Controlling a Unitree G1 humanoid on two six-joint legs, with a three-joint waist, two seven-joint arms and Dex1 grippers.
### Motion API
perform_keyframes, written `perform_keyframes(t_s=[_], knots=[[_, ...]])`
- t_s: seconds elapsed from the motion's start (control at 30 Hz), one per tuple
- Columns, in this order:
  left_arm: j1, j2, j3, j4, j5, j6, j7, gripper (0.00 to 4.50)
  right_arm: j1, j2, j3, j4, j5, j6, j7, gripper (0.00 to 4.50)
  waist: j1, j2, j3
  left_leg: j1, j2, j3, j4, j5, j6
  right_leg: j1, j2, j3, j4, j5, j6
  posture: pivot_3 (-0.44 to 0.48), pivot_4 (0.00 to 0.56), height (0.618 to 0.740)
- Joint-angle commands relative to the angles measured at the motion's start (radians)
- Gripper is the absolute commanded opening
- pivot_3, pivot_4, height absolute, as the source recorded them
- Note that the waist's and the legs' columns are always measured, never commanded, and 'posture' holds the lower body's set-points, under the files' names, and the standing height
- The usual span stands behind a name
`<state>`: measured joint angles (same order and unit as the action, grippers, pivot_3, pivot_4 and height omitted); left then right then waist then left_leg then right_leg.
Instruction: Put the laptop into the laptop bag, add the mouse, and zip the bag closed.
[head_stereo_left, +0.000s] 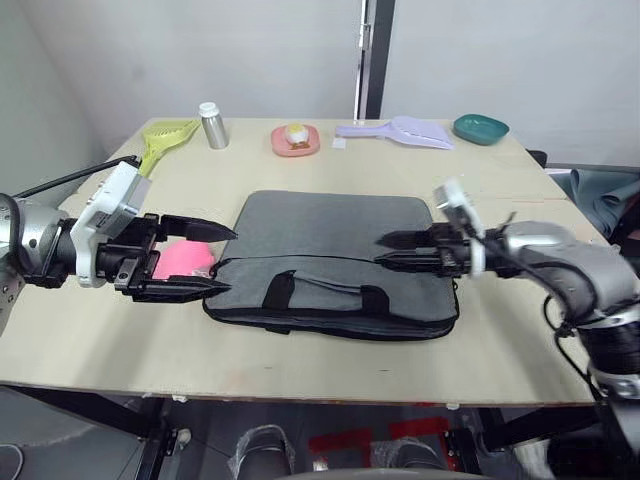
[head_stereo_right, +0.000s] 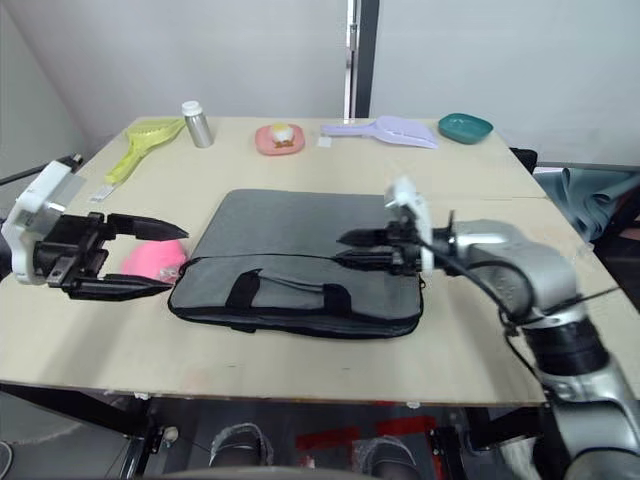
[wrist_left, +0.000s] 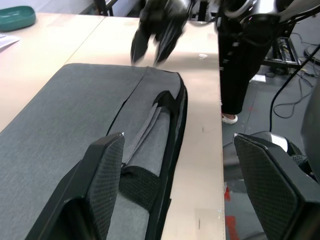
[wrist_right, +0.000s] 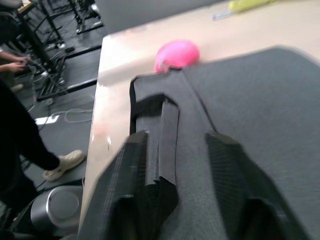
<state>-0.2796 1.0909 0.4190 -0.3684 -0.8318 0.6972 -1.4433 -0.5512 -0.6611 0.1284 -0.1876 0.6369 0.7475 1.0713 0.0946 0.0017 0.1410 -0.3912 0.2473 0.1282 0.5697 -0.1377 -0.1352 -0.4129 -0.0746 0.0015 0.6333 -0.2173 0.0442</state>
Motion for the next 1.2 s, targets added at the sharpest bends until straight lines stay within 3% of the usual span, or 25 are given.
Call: perform_keyframes(t_s=[0.03, 0.07, 0.23, 0.33, 0.43, 0.67, 1.2], knots=[[-0.008, 0.002, 0.003, -0.002, -0.019, -0.023, 0.004, 3.64, -0.055, 0.062, 0.083, 0.068, -0.090, -0.086, 0.011, 0.26, -0.002, 0.000, 0.000, 0.000, 0.000, 0.000, 0.000, 0.000, 0.000, 0.000, 0.000, 0.000, 0.000, 0.000, 0.000, 0.000, 0.150, 0.740], [-0.015, 0.003, -0.003, 0.003, -0.020, -0.021, 0.007, 3.64, -0.063, 0.081, 0.112, 0.093, -0.120, -0.105, 0.016, 0.02, -0.003, 0.000, 0.000, 0.000, 0.000, 0.000, 0.000, 0.000, 0.000, 0.000, 0.000, 0.000, 0.000, 0.000, 0.000, 0.000, 0.150, 0.740], [-0.031, 0.011, -0.017, 0.034, -0.021, -0.010, 0.015, 3.64, -0.087, 0.139, 0.193, 0.201, -0.235, -0.193, 0.029, 0.02, 0.000, 0.000, 0.000, -0.001, 0.000, -0.001, 0.001, 0.000, 0.000, 0.000, 0.000, 0.000, 0.000, 0.000, 0.000, 0.000, 0.150, 0.740], [0.066, 0.032, -0.045, 0.059, 0.099, -0.097, -0.017, 3.64, -0.086, 0.196, 0.213, 0.268, -0.269, -0.224, 0.014, 0.02, -0.010, 0.000, -0.001, -0.001, 0.000, -0.001, 0.001, 0.000, 0.000, 0.000, 0.000, 0.000, 0.001, 0.000, 0.000, 0.000, 0.150, 0.740], [0.101, 0.029, -0.039, 0.065, 0.107, -0.105, -0.003, 3.64, -0.052, 0.217, 0.223, 0.276, -0.279, -0.229, 0.029, 0.02, -0.015, -0.001, -0.001, 0.000, 0.001, -0.001, 0.001, 0.000, -0.001, 0.000, 0.000, 0.000, 0.002, 0.000, 0.000, 0.000, 0.150, 0.740], [0.094, 0.021, -0.048, 0.077, 0.096, -0.106, 0.021, 3.64, -0.006, 0.190, 0.279, 0.298, -0.335, -0.258, 0.100, 0.02, -0.014, -0.002, -0.003, 0.005, 0.000, -0.001, 0.003, 0.000, -0.001, 0.003, 0.000, 0.001, 0.005, 0.000, 0.000, 0.000, 0.150, 0.740], [0.048, 0.015, -0.087, 0.068, 0.073, -0.087, 0.066, 3.64, 0.036, 0.137, 0.211, 0.416, -0.366, -0.307, 0.096, 0.02, -0.001, -0.003, -0.012, 0.008, 0.000, -0.001, 0.009, 0.000, -0.001, 0.006, -0.001, 0.003, 0.012, 0.000, 0.000, 0.000, 0.150, 0.740]])
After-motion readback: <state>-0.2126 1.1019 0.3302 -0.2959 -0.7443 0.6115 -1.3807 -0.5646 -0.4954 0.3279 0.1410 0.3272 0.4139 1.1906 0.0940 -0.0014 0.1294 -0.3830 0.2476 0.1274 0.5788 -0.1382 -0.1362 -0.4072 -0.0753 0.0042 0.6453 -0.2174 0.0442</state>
